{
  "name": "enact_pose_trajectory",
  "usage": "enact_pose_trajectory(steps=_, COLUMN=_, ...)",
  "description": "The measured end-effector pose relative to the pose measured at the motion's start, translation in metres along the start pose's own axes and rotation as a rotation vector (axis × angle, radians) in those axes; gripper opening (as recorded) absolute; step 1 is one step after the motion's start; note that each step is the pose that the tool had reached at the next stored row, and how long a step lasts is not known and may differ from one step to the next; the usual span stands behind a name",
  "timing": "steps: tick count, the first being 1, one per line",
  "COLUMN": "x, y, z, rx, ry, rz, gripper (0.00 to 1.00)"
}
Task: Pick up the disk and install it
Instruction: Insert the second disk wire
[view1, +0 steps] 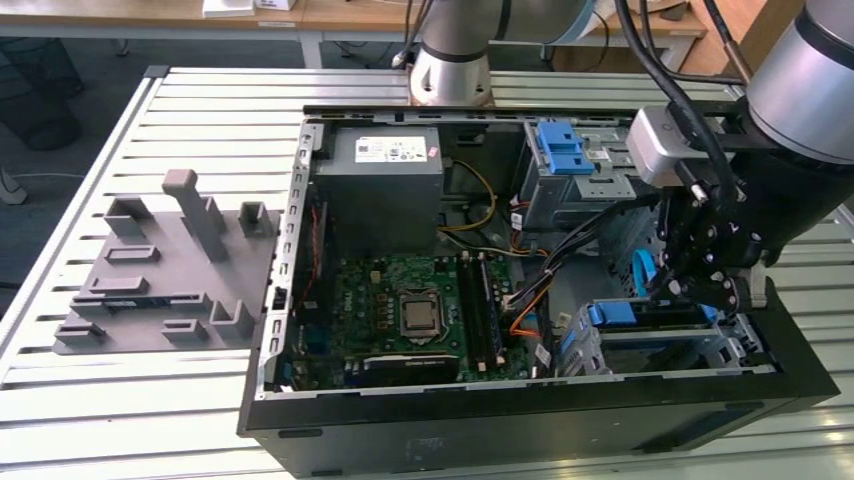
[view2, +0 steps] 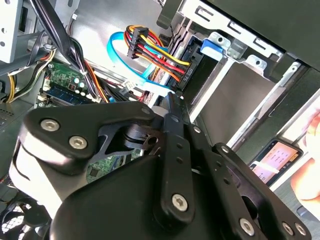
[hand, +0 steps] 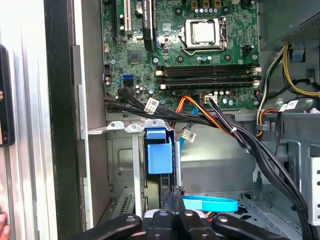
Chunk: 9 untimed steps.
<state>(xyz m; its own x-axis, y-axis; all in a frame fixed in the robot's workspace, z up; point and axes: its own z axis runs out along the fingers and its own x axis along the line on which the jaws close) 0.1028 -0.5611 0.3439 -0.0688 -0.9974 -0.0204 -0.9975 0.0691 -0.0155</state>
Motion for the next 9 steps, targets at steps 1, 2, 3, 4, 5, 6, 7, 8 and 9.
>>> enact_pose_trajectory(steps=1, x=0.0, y=0.0, z=0.0, rx=0.0, ry=0.0, rz=0.0, gripper=0.11)
enact_pose_trajectory(steps=2, x=0.0, y=0.0, z=0.0, rx=0.0, ry=0.0, rz=0.0, gripper=0.11)
enact_pose_trajectory(steps=3, x=0.0, y=0.0, z=-0.0001, rx=0.0, ry=0.0001, rz=0.0, gripper=0.11)
enact_pose_trajectory(steps=4, x=0.0, y=0.0, z=-0.0001, rx=0.0, ry=0.0001, rz=0.0, gripper=0.11)
enact_pose_trajectory(steps=5, x=0.0, y=0.0, z=-0.0001, rx=0.0, ry=0.0001, rz=0.0, gripper=0.11)
enact_pose_trajectory(steps=6, x=0.0, y=0.0, z=-0.0001, rx=0.0, ry=0.0, rz=0.0, gripper=0.11)
enact_pose_trajectory(steps=7, x=0.0, y=0.0, z=-0.0001, rx=0.0, ry=0.0001, rz=0.0, gripper=0.11)
enact_pose_trajectory(steps=8, x=0.0, y=0.0, z=-0.0001, rx=0.0, ry=0.0, rz=0.0, gripper=0.11)
enact_pose_trajectory(steps=9, x=0.0, y=0.0, z=-0.0002, rx=0.0, ry=0.0001, rz=0.0, gripper=0.11)
